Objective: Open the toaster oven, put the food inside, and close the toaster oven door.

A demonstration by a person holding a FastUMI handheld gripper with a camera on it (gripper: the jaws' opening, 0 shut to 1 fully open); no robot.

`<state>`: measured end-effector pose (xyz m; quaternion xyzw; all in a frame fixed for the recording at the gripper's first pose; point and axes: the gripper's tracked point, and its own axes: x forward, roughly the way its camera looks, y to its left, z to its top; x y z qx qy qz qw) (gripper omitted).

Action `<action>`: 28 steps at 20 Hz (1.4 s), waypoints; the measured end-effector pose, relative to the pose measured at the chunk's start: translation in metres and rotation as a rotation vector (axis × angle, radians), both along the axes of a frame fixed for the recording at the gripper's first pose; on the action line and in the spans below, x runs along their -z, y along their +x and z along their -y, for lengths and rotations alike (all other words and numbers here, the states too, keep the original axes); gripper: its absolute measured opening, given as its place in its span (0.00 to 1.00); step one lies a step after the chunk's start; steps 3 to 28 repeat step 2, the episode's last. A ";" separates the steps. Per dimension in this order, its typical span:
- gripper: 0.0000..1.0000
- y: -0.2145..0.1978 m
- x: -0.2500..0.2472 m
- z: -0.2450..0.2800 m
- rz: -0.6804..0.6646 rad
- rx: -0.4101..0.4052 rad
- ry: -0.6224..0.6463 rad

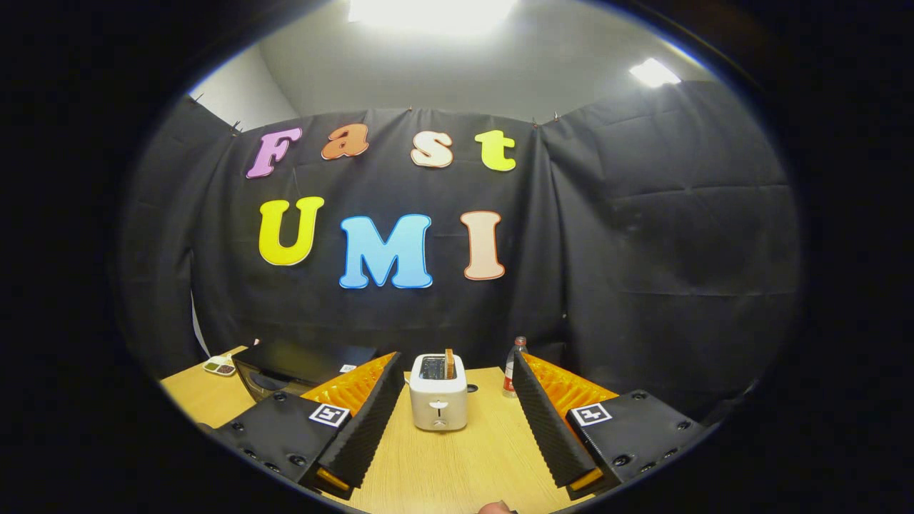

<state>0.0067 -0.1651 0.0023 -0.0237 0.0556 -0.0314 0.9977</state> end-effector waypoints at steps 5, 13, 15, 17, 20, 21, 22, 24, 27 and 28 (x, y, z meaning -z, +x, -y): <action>0.97 0.001 -0.001 -0.002 0.000 -0.008 0.002; 0.97 0.001 -0.001 -0.002 0.000 -0.008 0.002; 0.97 0.001 -0.001 -0.002 0.000 -0.008 0.002; 0.97 0.001 -0.001 -0.002 0.000 -0.008 0.002; 0.97 0.001 -0.001 -0.002 0.000 -0.008 0.002; 0.97 0.001 -0.001 -0.002 0.000 -0.008 0.002; 0.97 0.001 -0.001 -0.002 0.000 -0.008 0.002; 0.97 0.001 -0.001 -0.002 0.000 -0.008 0.002; 0.97 0.001 -0.001 -0.002 0.000 -0.008 0.002; 0.97 0.001 -0.001 -0.002 0.000 -0.008 0.002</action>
